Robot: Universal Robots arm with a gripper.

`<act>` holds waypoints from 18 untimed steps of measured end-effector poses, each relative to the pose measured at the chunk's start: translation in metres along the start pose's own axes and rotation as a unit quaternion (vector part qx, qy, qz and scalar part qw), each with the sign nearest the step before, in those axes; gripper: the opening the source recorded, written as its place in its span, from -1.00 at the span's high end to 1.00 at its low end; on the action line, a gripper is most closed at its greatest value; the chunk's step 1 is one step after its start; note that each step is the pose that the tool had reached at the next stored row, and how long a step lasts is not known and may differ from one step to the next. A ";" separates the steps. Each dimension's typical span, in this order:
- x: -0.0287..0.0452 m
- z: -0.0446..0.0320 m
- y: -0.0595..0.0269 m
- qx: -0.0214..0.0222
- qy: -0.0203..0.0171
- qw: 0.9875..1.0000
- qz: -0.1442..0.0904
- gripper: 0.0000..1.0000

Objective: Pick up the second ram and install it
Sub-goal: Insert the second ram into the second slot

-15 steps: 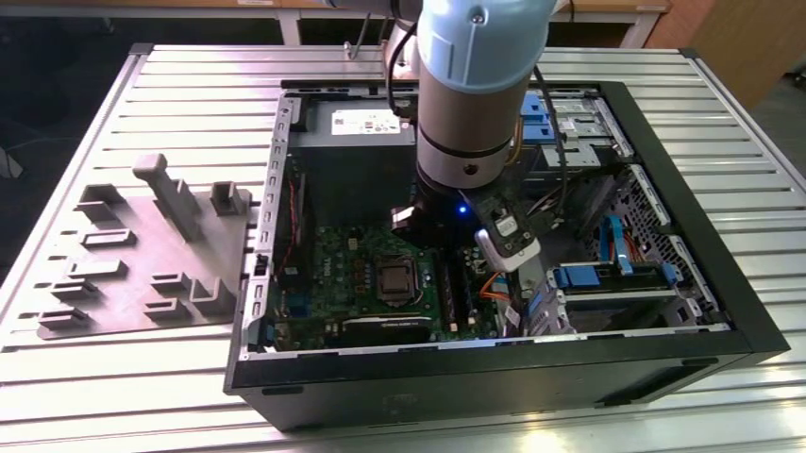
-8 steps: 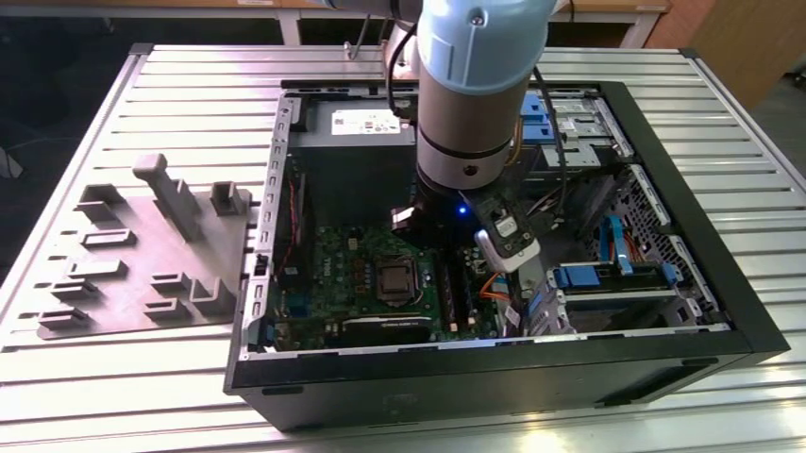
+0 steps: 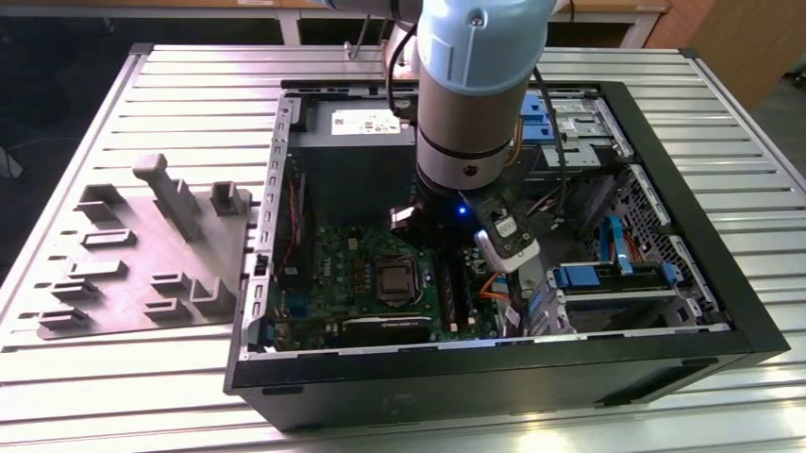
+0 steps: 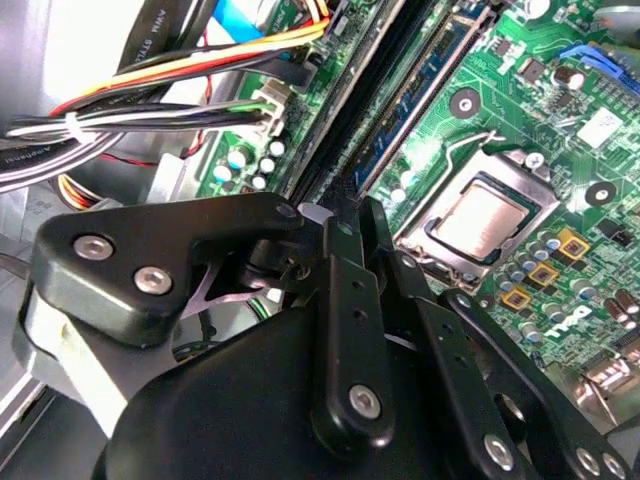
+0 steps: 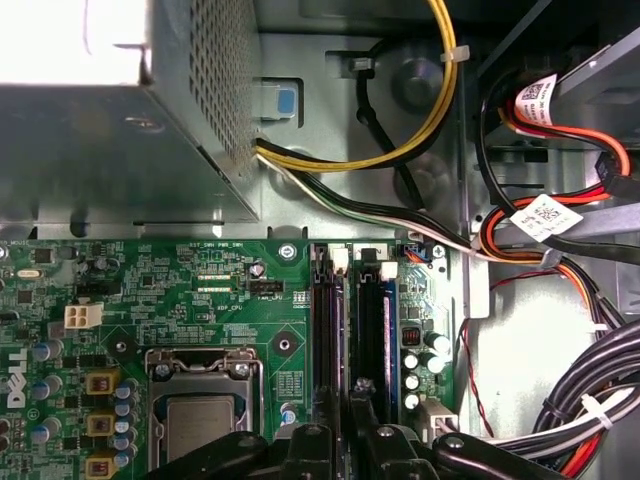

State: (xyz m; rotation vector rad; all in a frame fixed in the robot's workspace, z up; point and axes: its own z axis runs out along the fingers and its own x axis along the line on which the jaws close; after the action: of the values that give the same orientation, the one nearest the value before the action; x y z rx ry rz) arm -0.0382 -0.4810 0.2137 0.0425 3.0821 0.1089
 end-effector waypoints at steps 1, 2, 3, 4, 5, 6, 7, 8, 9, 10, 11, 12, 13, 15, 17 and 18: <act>0.0000 0.0000 0.0000 0.000 0.000 1.000 0.000 0.59; 0.0000 0.0000 0.0000 0.000 0.000 1.000 0.000 0.59; 0.0000 -0.0001 0.0000 0.000 0.000 1.000 0.000 0.59; 0.0000 -0.0003 0.0000 0.000 0.000 1.000 0.000 0.59; -0.0001 -0.0016 0.0001 0.000 0.000 1.000 0.000 0.59; -0.0002 -0.0037 0.0002 0.000 0.000 1.000 0.000 0.59; -0.0003 -0.0064 0.0004 0.000 0.000 1.000 0.000 0.59; -0.0005 -0.0093 0.0006 0.000 0.000 1.000 0.000 0.59; -0.0007 -0.0125 0.0009 0.000 0.000 1.000 0.000 0.59; -0.0009 -0.0158 0.0011 0.000 0.000 1.000 0.000 0.59; -0.0010 -0.0188 0.0013 0.000 0.000 1.000 0.000 0.59; -0.0012 -0.0213 0.0015 0.000 0.000 1.000 0.000 0.59; -0.0013 -0.0228 0.0016 0.000 0.000 1.000 0.000 0.59; -0.0013 -0.0239 0.0017 0.000 0.000 1.000 0.000 0.59; -0.0014 -0.0245 0.0017 0.000 0.000 1.000 0.000 0.59; -0.0014 -0.0246 0.0017 0.000 0.000 1.000 0.000 0.59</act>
State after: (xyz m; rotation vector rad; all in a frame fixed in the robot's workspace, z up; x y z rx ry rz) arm -0.0382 -0.4810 0.2384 0.0425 3.0821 0.1087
